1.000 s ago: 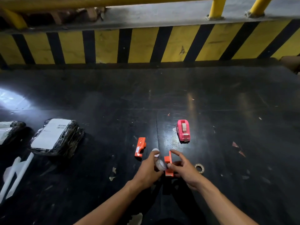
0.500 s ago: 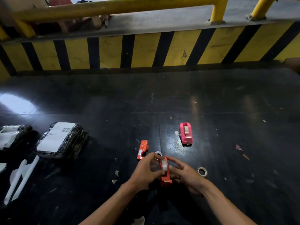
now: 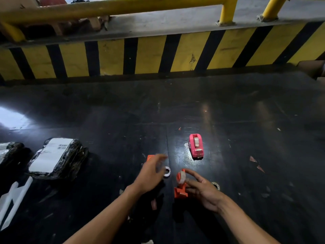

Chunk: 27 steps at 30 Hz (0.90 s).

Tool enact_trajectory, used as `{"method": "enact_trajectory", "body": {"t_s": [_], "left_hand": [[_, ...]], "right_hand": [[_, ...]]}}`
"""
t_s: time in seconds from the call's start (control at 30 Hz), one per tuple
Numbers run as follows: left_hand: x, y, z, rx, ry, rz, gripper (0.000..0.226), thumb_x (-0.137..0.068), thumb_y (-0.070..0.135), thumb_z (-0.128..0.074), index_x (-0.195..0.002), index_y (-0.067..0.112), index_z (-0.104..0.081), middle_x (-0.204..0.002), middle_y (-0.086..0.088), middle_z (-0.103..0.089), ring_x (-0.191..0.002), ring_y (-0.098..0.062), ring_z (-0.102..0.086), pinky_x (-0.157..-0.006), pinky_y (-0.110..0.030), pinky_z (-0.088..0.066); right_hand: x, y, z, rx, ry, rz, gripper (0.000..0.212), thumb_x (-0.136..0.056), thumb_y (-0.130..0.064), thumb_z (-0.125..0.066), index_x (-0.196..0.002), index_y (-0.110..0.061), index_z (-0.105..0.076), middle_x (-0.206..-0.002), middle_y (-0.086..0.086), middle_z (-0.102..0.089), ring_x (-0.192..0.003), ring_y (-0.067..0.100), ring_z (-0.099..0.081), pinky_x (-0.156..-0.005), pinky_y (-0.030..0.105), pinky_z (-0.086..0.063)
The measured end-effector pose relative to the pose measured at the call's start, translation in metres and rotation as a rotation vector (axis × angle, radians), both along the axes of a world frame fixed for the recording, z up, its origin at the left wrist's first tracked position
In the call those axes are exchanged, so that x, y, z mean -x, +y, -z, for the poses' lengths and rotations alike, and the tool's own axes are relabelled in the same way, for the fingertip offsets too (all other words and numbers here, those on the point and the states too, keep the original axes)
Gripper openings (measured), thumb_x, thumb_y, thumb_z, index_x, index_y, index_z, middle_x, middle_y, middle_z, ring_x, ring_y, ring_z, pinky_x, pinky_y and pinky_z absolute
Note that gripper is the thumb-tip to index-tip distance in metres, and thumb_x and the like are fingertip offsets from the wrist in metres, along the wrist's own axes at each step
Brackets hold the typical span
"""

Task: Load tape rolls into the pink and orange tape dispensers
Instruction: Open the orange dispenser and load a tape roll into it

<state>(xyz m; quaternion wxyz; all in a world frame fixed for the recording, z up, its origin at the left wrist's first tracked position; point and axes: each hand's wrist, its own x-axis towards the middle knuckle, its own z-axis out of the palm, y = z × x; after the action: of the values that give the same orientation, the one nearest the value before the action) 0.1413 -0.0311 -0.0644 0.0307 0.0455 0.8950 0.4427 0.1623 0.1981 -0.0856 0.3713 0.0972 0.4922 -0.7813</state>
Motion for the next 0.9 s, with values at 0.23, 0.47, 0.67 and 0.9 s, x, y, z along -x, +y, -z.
{"method": "enact_trajectory", "body": {"t_s": [0.23,0.47,0.67,0.9], "left_hand": [[0.061,-0.032,0.046,0.312,-0.407,-0.316,0.057,-0.088,0.029,-0.062,-0.142,0.025,-0.046,-0.128,-0.020,-0.060,-0.123,-0.037,-0.051,-0.107,-0.042,-0.044],[0.050,-0.023,0.038,0.160,-0.378,-0.388,0.044,-0.082,0.017,-0.069,-0.126,0.019,-0.060,-0.117,-0.011,-0.069,-0.106,-0.030,-0.065,-0.092,-0.042,-0.055],[0.010,0.007,-0.008,-0.645,-0.549,-0.405,0.045,-0.087,0.001,-0.070,-0.129,0.015,-0.058,-0.114,-0.022,-0.067,-0.084,-0.024,-0.067,-0.063,-0.032,-0.061],[-0.021,0.028,-0.028,-0.733,-0.643,-0.253,0.041,-0.090,0.007,-0.069,-0.127,0.022,-0.058,-0.119,-0.016,-0.069,-0.092,-0.024,-0.074,-0.065,-0.028,-0.060]], "right_hand": [[0.019,0.010,-0.013,0.033,0.021,0.040,0.051,-0.087,-0.006,-0.061,-0.134,-0.023,-0.052,-0.101,0.020,-0.072,-0.073,0.022,-0.073,-0.068,0.034,-0.059],[0.019,0.013,-0.014,0.022,0.035,0.067,0.048,-0.092,-0.003,-0.056,-0.135,-0.023,-0.051,-0.093,0.016,-0.075,-0.069,0.020,-0.073,-0.067,0.033,-0.060],[0.010,0.004,-0.012,-0.013,0.033,0.072,0.055,-0.084,-0.009,-0.067,-0.134,-0.026,-0.052,-0.099,0.019,-0.075,-0.076,0.024,-0.073,-0.073,0.033,-0.056],[0.003,-0.006,-0.019,-0.019,0.042,0.036,0.054,-0.082,-0.017,-0.072,-0.131,-0.032,-0.054,-0.113,0.026,-0.070,-0.091,0.031,-0.071,-0.078,0.037,-0.054]]}}
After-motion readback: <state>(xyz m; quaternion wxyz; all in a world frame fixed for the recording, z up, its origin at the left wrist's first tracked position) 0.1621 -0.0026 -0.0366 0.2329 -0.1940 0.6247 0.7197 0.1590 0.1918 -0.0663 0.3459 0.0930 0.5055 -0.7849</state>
